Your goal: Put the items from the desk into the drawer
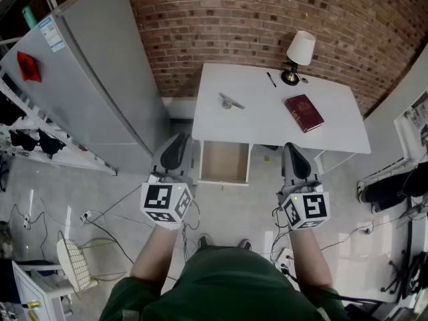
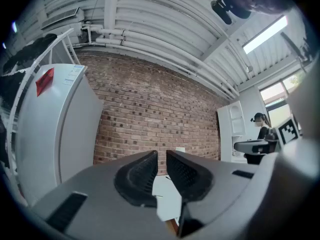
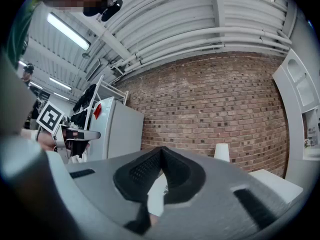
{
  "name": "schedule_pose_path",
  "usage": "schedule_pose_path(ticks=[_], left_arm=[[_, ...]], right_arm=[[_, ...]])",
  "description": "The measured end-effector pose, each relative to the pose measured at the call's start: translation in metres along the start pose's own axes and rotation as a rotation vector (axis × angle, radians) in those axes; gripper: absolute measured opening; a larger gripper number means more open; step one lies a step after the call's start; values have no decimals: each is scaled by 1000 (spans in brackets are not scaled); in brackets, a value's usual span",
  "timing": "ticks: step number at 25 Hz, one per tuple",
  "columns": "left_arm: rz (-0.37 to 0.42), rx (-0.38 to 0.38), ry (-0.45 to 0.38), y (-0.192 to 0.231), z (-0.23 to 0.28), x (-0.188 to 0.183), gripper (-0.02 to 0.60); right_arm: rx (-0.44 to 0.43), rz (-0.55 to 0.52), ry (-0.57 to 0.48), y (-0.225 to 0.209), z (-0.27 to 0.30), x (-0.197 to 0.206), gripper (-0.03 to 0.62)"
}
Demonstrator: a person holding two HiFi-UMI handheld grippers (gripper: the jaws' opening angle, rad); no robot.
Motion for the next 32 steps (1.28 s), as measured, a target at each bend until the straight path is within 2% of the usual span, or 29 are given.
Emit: schedule_pose_path(ticks=[5,14,24,32], left_arm=[[-9,-2,9,13,-7,-3,49],[-10,21,-25,40,-13,-18,49],[-41,26,-31,96,-23,-20,49],[-58,52,-26,118,-16,-16,49]], right_arm=[[15,1,12,9,-1,2,0],[48,19,-4,29,10,-8,2],[67,0,32,73,33,-8,2],[85,-10,63,87,47,-3,2]])
Point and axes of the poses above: the fingertips, and each gripper's own axes: z forward along the fingers, y to its left, x out of its underside, the point moved 4 cm from there along -z, backward along the fingers, and after that the axes turned 5 degrees about -z, right-handed, at the moved point
